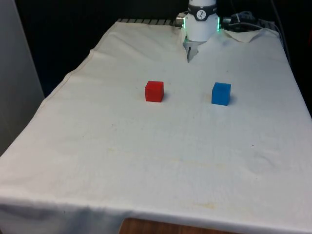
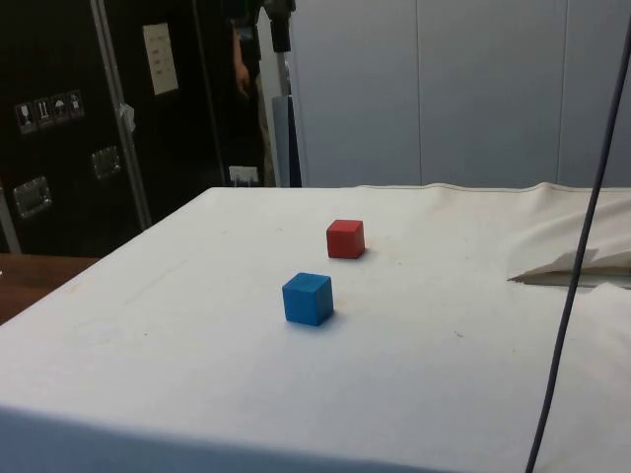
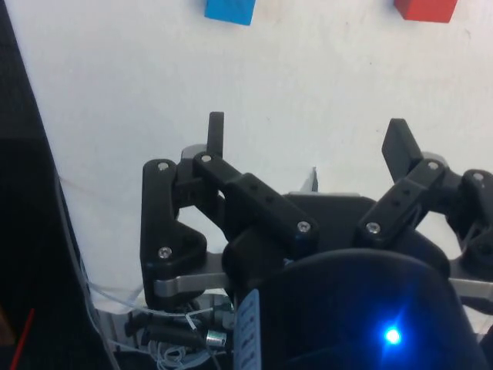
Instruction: Stack the two cubes.
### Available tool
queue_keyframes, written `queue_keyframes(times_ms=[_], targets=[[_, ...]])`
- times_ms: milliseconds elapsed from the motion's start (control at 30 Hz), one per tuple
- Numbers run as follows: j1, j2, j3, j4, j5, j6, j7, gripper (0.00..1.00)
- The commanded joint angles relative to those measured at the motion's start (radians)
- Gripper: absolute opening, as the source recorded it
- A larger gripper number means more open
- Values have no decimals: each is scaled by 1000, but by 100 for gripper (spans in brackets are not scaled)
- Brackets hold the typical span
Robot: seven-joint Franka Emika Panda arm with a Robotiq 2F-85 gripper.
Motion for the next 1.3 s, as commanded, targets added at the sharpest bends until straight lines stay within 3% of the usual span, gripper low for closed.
queue_keyframes(times_ms=[0, 300, 367, 433, 633, 700, 867, 900, 1133, 1167, 1267], targets=[[1, -2, 2, -3, -2, 8, 5, 100], [6, 10, 33, -37, -4, 60, 11, 100], [2, 10, 36, -41, 0, 58, 2, 100], [7, 14, 49, -54, -8, 87, 17, 100], [4, 24, 82, -87, -3, 134, 24, 100], [9, 28, 95, -102, -18, 161, 49, 100], [6, 47, 125, -130, -26, 200, 89, 100], [6, 43, 124, -126, -18, 188, 77, 100], [6, 80, 132, -163, -24, 249, 147, 100], [7, 78, 132, -158, -19, 236, 134, 100], [6, 97, 132, -177, -23, 275, 176, 100]])
